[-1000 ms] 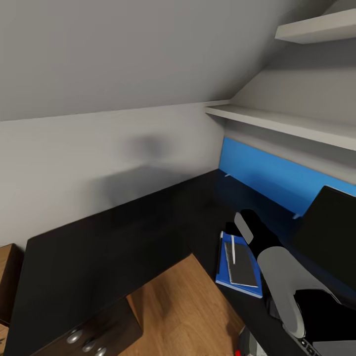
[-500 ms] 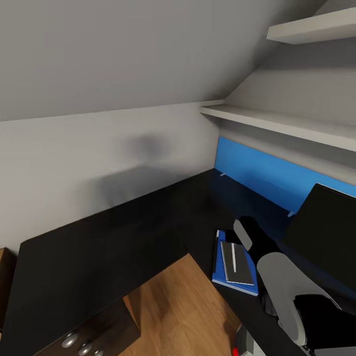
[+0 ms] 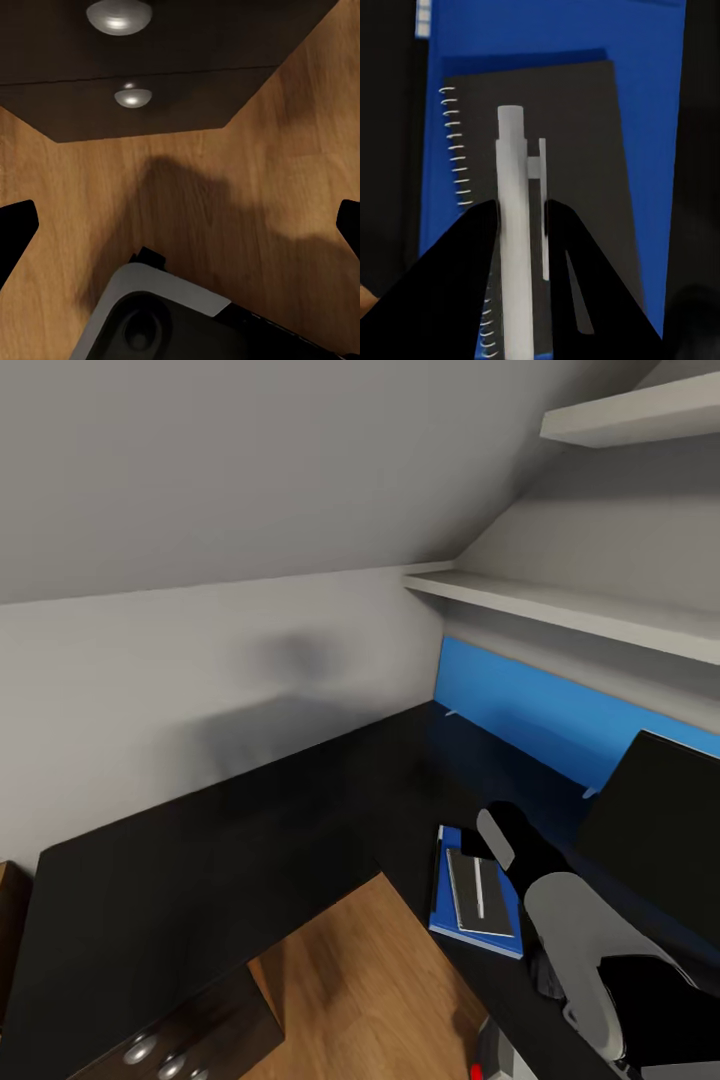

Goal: In the bedroom, organize the workspace by keeping the computer under the desk, ensuring the monitor is on the desk, placing the keyboard on the desk next to the monitor, placing the mouse on the desk next to the keyboard, moving the folder from the swivel chair onto the desk next to the mouse, stacking the notebook on top of the folder with the pen on top of the notebook, and positioning the swivel chair next to the desk.

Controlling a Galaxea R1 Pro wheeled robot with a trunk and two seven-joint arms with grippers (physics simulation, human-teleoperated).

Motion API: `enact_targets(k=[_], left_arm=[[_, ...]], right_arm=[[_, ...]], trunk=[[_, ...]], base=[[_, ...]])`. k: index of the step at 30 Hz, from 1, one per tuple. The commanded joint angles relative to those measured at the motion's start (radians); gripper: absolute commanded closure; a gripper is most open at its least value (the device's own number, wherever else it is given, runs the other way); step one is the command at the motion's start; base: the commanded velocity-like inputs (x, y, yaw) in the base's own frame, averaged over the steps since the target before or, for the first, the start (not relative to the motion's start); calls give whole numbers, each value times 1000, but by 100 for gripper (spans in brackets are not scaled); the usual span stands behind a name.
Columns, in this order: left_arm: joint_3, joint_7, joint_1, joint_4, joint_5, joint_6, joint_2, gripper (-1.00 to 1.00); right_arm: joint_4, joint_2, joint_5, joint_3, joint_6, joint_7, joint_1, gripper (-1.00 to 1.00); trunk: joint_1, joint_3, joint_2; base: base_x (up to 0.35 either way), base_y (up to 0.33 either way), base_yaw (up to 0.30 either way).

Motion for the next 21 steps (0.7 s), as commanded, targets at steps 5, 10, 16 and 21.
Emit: enact_targets(k=[5, 10, 16, 21], left_arm=[[3, -9, -1, 1, 10, -1, 0, -100], [3, -9, -1, 1, 10, -1, 0, -100], [3, -9, -1, 1, 10, -2, 0, -100], [3, -9, -1, 1, 10, -2, 0, -100]], right_arm=[[0, -21, -11, 4, 2, -7, -1, 100], [0, -28, -10, 4, 1, -6, -1, 100], [0, -30, -10, 4, 1, -6, -1, 100], [0, -31, -10, 4, 1, -6, -1, 100]], trunk=[[20, -18, -37], [31, -27, -58], [54, -46, -100], [73, -62, -135]], base=[[0, 0, 0], [0, 0, 0], [0, 0, 0], [0, 0, 0]])
